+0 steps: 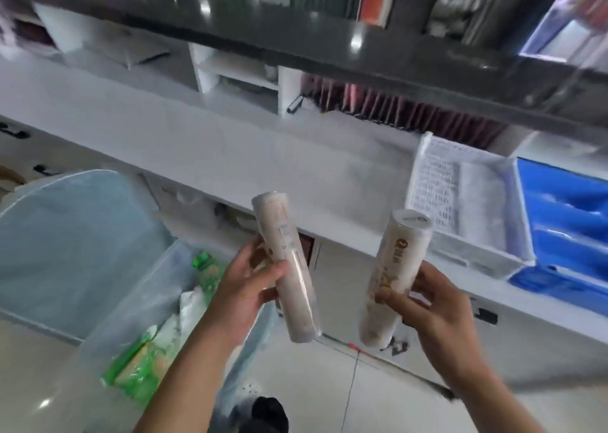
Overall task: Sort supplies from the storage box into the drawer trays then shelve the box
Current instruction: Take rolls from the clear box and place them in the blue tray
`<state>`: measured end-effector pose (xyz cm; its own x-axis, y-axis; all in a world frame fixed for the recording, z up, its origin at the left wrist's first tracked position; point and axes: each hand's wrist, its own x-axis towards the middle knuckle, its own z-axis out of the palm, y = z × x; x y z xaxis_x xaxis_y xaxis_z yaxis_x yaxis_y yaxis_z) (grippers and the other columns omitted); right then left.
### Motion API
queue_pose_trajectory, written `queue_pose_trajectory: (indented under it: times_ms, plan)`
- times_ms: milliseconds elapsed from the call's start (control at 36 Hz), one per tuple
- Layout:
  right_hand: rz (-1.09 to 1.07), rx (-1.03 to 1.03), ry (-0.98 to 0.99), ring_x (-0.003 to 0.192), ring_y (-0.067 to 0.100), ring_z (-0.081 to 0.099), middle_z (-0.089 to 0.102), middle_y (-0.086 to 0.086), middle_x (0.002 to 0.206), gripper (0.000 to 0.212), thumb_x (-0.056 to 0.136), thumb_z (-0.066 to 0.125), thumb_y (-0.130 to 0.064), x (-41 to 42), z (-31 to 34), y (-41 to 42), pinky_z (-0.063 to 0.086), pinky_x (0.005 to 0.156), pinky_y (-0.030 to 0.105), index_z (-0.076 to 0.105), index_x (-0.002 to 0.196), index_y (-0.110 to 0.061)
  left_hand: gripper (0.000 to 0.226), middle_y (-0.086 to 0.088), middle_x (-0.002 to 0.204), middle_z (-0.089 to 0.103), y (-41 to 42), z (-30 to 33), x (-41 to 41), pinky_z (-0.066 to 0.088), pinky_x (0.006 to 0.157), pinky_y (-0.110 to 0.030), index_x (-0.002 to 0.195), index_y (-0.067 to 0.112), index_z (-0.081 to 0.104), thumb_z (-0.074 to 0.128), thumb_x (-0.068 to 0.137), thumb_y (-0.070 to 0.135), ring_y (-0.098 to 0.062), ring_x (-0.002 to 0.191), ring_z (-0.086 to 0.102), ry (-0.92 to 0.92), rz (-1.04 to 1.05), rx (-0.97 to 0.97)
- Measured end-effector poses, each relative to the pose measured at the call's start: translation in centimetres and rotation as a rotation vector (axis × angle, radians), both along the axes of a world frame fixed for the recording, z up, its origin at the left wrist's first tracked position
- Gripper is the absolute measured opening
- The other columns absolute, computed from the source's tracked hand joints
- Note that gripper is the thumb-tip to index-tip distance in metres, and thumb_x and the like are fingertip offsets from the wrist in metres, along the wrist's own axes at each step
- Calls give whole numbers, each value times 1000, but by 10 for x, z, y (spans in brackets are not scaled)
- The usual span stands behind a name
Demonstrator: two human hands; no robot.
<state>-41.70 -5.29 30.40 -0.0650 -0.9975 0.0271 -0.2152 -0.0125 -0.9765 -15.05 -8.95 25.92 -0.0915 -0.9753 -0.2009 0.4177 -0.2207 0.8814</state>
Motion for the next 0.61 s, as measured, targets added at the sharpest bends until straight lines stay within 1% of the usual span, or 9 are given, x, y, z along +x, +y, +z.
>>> queue_pose_trajectory:
  times_ms: [56,111,194,250,306,389,417,528,611]
  plan:
    - [-54,-9,-18,92,16,71,76,0,98,35,73,81,-9,-35,-2,34,53,72,20,72,105,-19,59,-4,111,71,24,5,-39,59,77,-39,124,30,65,83,68,27,-19,99,70,-54,-13,-36]
    - [-105,-10,-38,91,17,70,76,1,96,32,72,81,-13,-70,-2,69,53,71,17,72,103,-19,62,0,106,72,53,6,-77,58,74,-34,124,32,64,85,66,30,-15,96,71,-79,-41,-49]
    - [-194,-30,-78,92,15,70,77,1,97,32,72,82,-15,-114,-3,118,52,72,14,73,102,-23,69,0,99,73,97,3,-124,57,72,-31,124,32,63,91,62,37,-15,94,72,-83,-100,-41]
    - [-261,-46,-97,94,14,70,77,0,96,32,70,82,-21,-138,-4,146,54,72,16,74,102,-23,70,1,97,72,120,-1,-150,57,70,-30,124,31,63,92,61,37,-16,92,72,-87,-145,-17]
    - [-322,-46,-106,95,16,69,77,1,97,35,69,81,-26,-160,-5,170,56,71,22,73,103,-22,68,0,99,72,136,-3,-172,58,70,-31,125,29,63,90,63,33,-17,94,72,-107,-190,8]
    - [-403,-56,-122,96,19,69,76,2,98,38,70,80,-28,-189,-8,201,55,78,30,72,106,-20,66,-2,102,73,150,1,-201,58,70,-32,124,30,65,88,62,31,-19,95,72,-107,-244,25]
    - [-428,-63,-129,96,20,68,76,3,98,38,70,80,-28,-197,-8,208,56,78,30,72,106,-19,66,-3,103,73,151,4,-209,58,70,-33,123,31,66,89,61,31,-20,95,73,-100,-263,23]
    - [-524,-83,-140,98,23,67,75,3,100,43,68,81,-31,-224,-8,225,57,76,24,71,108,-20,73,-5,110,73,142,14,-238,58,70,-34,122,35,66,94,55,37,-23,98,73,-101,-340,9]
    - [-581,-106,-143,100,22,68,75,4,101,46,68,82,-32,-241,-5,226,57,78,23,71,111,-21,68,-6,114,72,125,20,-255,58,72,-35,124,36,65,91,61,35,-25,101,72,-107,-396,-4]
